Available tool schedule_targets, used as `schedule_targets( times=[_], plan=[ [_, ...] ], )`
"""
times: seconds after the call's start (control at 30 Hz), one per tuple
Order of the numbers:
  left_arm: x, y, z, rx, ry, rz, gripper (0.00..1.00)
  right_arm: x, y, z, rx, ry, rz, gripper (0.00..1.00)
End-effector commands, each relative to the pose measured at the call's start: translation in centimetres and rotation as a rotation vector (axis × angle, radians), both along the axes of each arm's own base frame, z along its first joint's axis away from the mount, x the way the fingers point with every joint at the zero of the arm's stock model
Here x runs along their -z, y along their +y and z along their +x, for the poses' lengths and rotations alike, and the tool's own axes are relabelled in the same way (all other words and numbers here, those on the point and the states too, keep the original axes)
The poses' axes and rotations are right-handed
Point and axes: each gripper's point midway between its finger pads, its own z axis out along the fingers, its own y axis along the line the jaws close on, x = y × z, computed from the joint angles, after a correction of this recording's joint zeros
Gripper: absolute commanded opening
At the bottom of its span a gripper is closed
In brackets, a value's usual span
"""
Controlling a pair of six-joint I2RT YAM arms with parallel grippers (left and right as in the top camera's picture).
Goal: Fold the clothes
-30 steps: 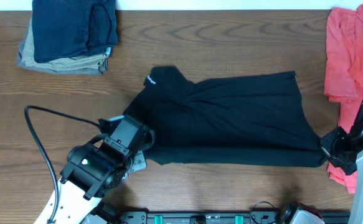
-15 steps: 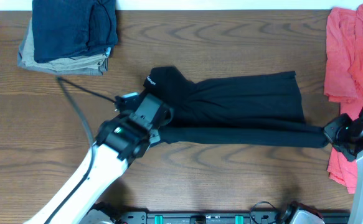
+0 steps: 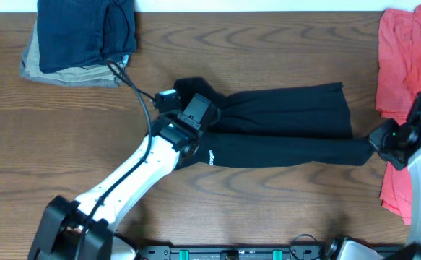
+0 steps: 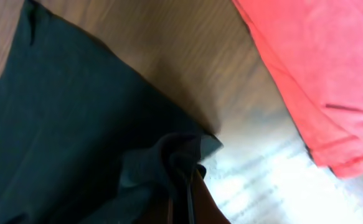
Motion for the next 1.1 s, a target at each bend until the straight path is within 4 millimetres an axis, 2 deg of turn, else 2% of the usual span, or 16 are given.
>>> schedule_targets(
  times=[0.0, 0.07, 0.13, 0.3, 0.37, 0.47, 0.53, 0.63, 0.67, 0.73, 0.83, 0.9, 1.07],
  plan=[
    [-0.2, 0.5, 1.4, 0.011, -0.039, 0.069, 0.06, 1.2, -0.1, 0.7, -0.015, 0.032, -0.022, 0.01],
    [0.1, 0.1, 1.9, 0.011, -0.050, 0.061, 0.07, 1.8, -0.1, 1.3, -0.036, 0.038, -0.024, 0.01],
    [0.6, -0.2, 2.4, 0.011, -0.057, 0.057, 0.13, 2.3, -0.1, 1.8, -0.067, 0.038, -0.034, 0.06],
    [1.3, -0.6, 3.1, 0.044, -0.055, 0.075, 0.17, 2.3, -0.3, 2.7, -0.112, 0.020, -0.057, 0.34],
    [1.2, -0.5, 3.4, 0.060, -0.056, 0.085, 0.17, 2.2, -0.4, 2.8, -0.123, 0.018, -0.063, 0.54],
    [0.8, -0.2, 3.7, 0.090, -0.055, 0.106, 0.29, 1.8, -0.3, 2.6, -0.135, 0.029, -0.062, 0.65],
    [0.3, -0.2, 3.6, 0.122, -0.042, 0.114, 0.39, 1.3, -0.2, 2.5, -0.143, 0.040, -0.057, 0.67],
    [-0.4, -1.2, 3.3, 0.194, -0.026, 0.077, 0.80, 0.3, 0.3, 2.5, -0.175, 0.042, -0.032, 0.67],
    [-0.7, -1.5, 3.3, 0.214, -0.024, 0.061, 0.91, 0.0, 0.7, 2.7, -0.195, 0.034, -0.015, 0.68],
    [-1.3, -2.1, 3.4, 0.252, -0.024, 0.022, 1.00, -0.5, 1.9, 3.1, -0.249, 0.007, 0.037, 0.67],
    [-1.9, -3.3, 4.2, 0.344, 0.002, -0.070, 0.98, -0.7, 3.5, 3.3, -0.318, -0.021, 0.109, 0.67],
    [-2.2, -3.8, 4.9, 0.405, 0.017, -0.141, 0.98, -0.6, 3.9, 3.0, -0.324, -0.011, 0.126, 0.68],
    [-2.5, -3.1, 6.9, 0.455, 0.048, -0.285, 0.98, -0.4, 4.5, 2.4, -0.344, 0.016, 0.139, 0.66]
  ],
)
